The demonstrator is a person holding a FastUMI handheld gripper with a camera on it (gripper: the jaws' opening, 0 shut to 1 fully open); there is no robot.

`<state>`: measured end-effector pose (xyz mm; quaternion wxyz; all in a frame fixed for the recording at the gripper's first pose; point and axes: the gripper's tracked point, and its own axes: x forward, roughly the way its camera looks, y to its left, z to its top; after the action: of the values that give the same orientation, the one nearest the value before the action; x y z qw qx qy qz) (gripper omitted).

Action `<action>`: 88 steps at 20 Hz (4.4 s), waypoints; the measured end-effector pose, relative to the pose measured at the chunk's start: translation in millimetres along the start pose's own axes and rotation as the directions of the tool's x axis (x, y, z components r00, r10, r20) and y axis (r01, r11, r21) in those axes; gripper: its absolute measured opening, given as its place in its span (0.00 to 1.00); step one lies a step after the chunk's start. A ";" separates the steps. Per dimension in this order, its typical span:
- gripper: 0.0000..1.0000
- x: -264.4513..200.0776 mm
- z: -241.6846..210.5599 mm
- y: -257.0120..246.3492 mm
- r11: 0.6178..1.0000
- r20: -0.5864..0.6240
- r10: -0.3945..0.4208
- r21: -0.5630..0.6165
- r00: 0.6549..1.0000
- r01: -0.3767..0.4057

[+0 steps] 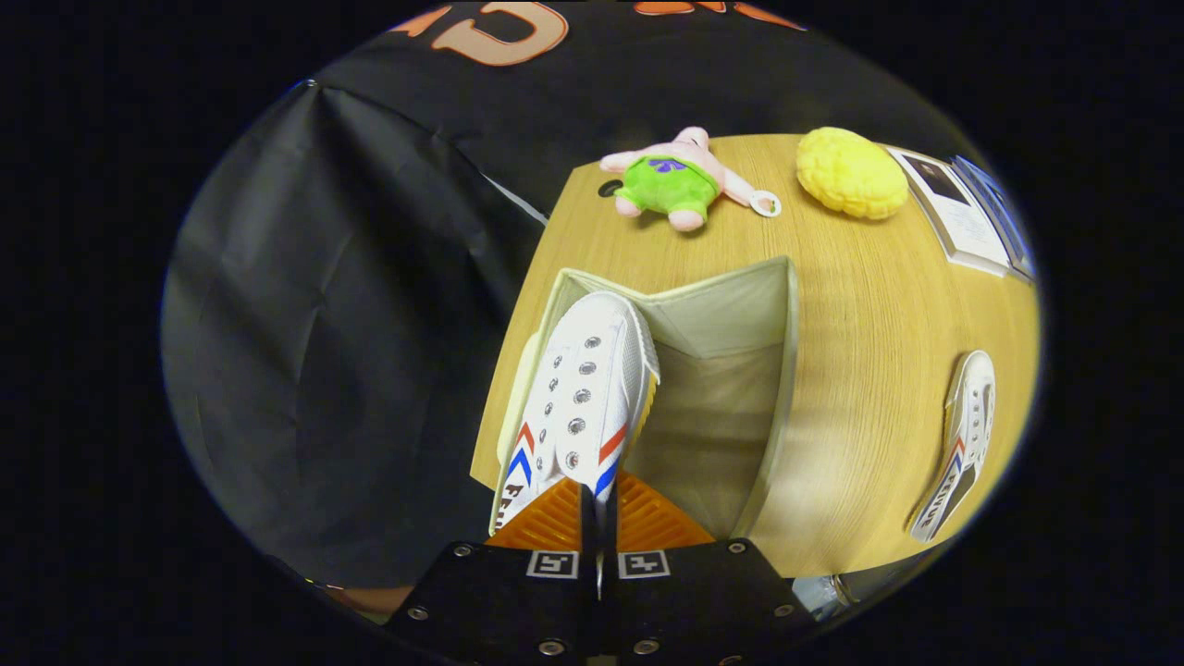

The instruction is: Open the storage box then place both shoes into the box .Put the left shoe in first, then the right shoe, with the right side of both shoes facing outward in a uniform manner.

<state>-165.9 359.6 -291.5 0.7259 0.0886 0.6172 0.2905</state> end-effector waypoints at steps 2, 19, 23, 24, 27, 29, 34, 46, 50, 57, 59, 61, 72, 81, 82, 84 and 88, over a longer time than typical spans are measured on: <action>0.01 -0.9 2.4 -0.2 1.000 -0.010 0.011 0.019 1.000 -0.011; 0.08 -7.5 -8.7 -13.1 0.899 -0.050 0.082 0.435 0.995 -0.052; 0.39 -26.2 18.9 21.6 0.825 0.049 0.247 0.513 0.968 -0.237; 0.50 -27.4 20.5 18.8 0.849 0.050 0.236 0.476 0.971 -0.230; 0.58 -36.0 13.4 -6.8 0.920 0.063 0.145 0.358 0.987 -0.159; 0.71 -45.9 7.7 -14.8 0.930 0.075 0.138 0.332 0.988 -0.155; 0.92 -93.4 11.2 -48.5 0.950 0.193 0.104 0.273 0.976 -0.155; 0.97 -154.3 -40.8 -305.8 0.912 0.247 -0.392 0.232 0.886 0.339; 0.98 -159.5 -74.9 -363.4 0.889 0.206 -0.451 0.193 0.868 0.416; 0.96 -148.1 -102.3 -411.5 0.861 0.152 -0.509 0.094 0.848 0.500; 0.93 -145.1 -104.6 -422.1 0.847 0.146 -0.530 0.057 0.835 0.528; 0.90 -140.0 -99.3 -430.1 0.843 0.170 -0.536 0.049 0.827 0.536; 0.27 -113.5 -84.5 -424.2 0.895 0.229 -0.447 0.120 0.865 0.430; 0.01 -131.3 -73.1 -415.9 0.865 0.261 -0.496 0.230 0.828 0.445; 0.01 -136.0 -67.4 -410.5 0.867 0.278 -0.494 0.235 0.824 0.440; 0.01 -143.9 -57.8 -397.0 0.874 0.303 -0.482 0.239 0.822 0.424; 0.01 -142.0 -52.3 -389.9 0.864 0.313 -0.504 0.186 0.805 0.468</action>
<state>-103.5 -45.9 -373.1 0.8687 0.0141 0.4932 0.0429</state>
